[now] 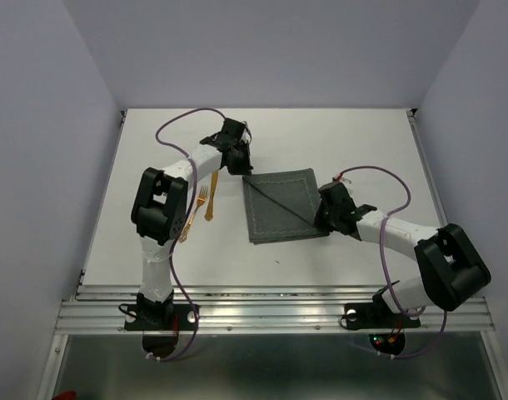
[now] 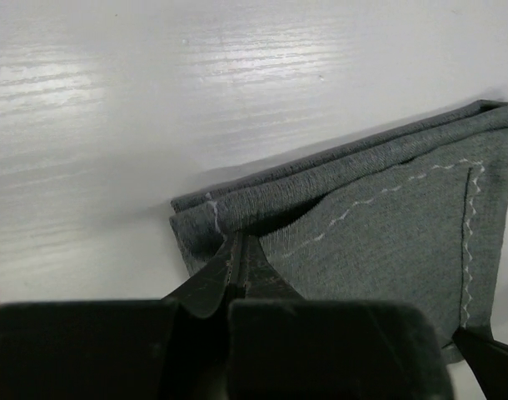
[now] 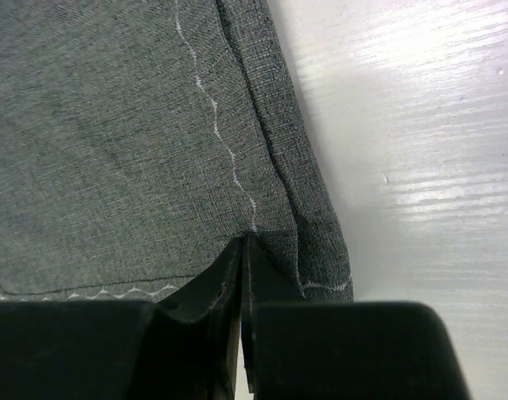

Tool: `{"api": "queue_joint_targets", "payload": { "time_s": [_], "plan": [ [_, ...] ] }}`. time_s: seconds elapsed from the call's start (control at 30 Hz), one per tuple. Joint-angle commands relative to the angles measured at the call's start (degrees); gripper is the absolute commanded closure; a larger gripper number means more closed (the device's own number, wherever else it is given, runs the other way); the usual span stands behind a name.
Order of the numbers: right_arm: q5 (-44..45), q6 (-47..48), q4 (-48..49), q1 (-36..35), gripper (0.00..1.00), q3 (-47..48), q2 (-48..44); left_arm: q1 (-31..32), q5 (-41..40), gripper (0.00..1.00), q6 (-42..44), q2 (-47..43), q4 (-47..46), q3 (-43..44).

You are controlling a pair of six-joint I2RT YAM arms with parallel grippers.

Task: Fold the napkin into a case and place the utensils inside
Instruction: Fold the top corner of the square-folded napkin at the center of the board, then pick up the upper triangle-folded napkin from the center of the board.

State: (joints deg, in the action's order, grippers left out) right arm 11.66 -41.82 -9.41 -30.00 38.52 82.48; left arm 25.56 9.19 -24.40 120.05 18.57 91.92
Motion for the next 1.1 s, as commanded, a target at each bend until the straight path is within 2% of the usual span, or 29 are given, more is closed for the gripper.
{"api": "queue_joint_targets", "payload": {
  "time_s": [0.0, 0.13, 0.23, 0.43, 0.57, 0.73, 0.83, 1.07],
  "plan": [
    [2.2, 1.0, -1.1, 0.0, 0.94, 2.2, -6.3, 0.3, -0.7, 0.97, 1.5, -11.0, 0.4, -3.0],
    [3.3, 0.0, -1.7, 0.0, 0.93, 0.0, -7.9, 0.2, -1.2, 0.92, 0.9, -17.4, -1.7, -14.6],
    [3.0, -0.6, -1.0, 0.0, 0.93, -1.4, -6.5, 0.2, -1.5, 0.89, 0.1, -21.4, -2.6, -20.2],
    [3.0, 0.2, 0.7, 0.0, 0.93, -2.1, 0.0, 0.3, -4.6, 0.89, 0.0, -25.8, -1.1, -25.8],
    [-0.3, 1.6, 0.4, 0.0, 0.93, -1.3, 1.1, 0.3, -4.3, 0.89, 0.9, -27.0, -1.1, -26.9],
    [1.2, 2.1, -2.5, 0.0, 0.91, -0.9, -9.1, 0.4, -6.3, 0.85, 2.2, -28.9, 0.7, -25.8],
    [4.9, 3.3, -5.1, 0.0, 0.88, 0.5, -11.6, 0.5, -8.0, 0.84, 3.0, -29.3, 2.3, -24.3],
    [9.8, 3.4, -8.2, 0.0, 0.88, 3.0, -6.4, 0.5, -8.4, 0.83, 3.1, -30.7, 3.2, -24.2]
  ]
}}
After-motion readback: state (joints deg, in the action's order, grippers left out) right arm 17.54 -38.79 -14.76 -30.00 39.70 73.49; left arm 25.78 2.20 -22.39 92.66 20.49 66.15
